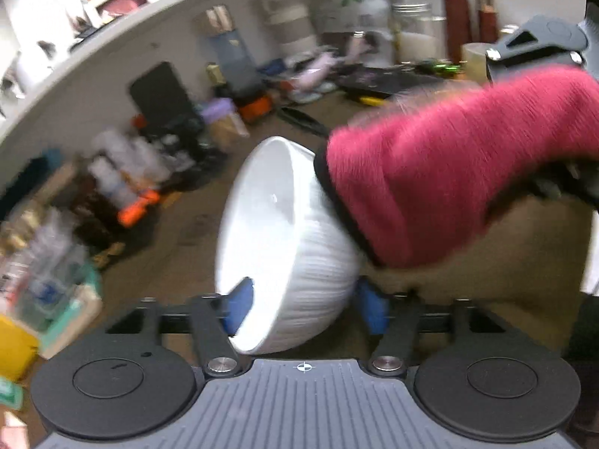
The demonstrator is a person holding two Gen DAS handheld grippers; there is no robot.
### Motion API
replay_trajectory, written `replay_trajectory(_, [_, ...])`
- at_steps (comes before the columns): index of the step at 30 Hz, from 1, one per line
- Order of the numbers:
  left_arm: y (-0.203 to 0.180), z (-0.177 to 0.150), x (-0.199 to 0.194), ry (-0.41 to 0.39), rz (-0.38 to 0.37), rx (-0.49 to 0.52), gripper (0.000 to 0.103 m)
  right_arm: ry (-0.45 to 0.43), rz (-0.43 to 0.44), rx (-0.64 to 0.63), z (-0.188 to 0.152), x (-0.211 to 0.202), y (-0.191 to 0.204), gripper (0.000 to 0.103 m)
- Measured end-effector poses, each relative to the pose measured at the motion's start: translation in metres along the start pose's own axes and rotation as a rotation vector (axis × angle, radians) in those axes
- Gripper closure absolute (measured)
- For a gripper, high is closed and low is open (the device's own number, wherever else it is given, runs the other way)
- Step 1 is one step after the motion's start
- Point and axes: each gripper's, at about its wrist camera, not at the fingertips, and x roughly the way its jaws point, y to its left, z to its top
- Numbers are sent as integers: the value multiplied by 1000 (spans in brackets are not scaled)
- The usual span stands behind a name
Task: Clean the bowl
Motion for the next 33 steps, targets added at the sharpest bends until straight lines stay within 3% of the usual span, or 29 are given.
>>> replay_trajectory(4, [13, -1, 6, -17, -26, -20, 38, 0, -115, 118, 0, 28, -31, 79])
replay_trajectory(6, [19, -3, 9, -26, -47, -56, 55, 9, -156, 153, -3, 39, -41, 78])
replay_trajectory(12, [31, -10, 23, -27, -121, -135, 70, 26, -115, 76, -3, 46, -31, 78])
replay_trajectory(16, [28, -14, 33, -1, -124, -144, 71, 39, -83, 20, -3, 49, -22, 78])
replay_trajectory(20, [30, -18, 31, -7, -121, -146, 71, 57, 141, -100, 1, 32, 17, 80])
replay_trajectory(22, [29, -18, 30, -7, -118, -142, 71, 65, 131, -146, 3, 29, 24, 80])
replay_trajectory(26, [30, -17, 32, -14, -106, -130, 69, 63, -54, -91, 7, 42, -6, 79])
replay_trajectory(28, [29, -17, 31, -21, -72, -111, 59, 56, -194, -11, 6, 53, -32, 78])
replay_trajectory(30, [29, -17, 33, -21, -23, -88, 26, 64, -269, 81, -3, 67, -56, 78])
replay_trajectory(33, [32, -18, 36, -24, 37, -55, 24, 67, -276, 205, -24, 81, -73, 78])
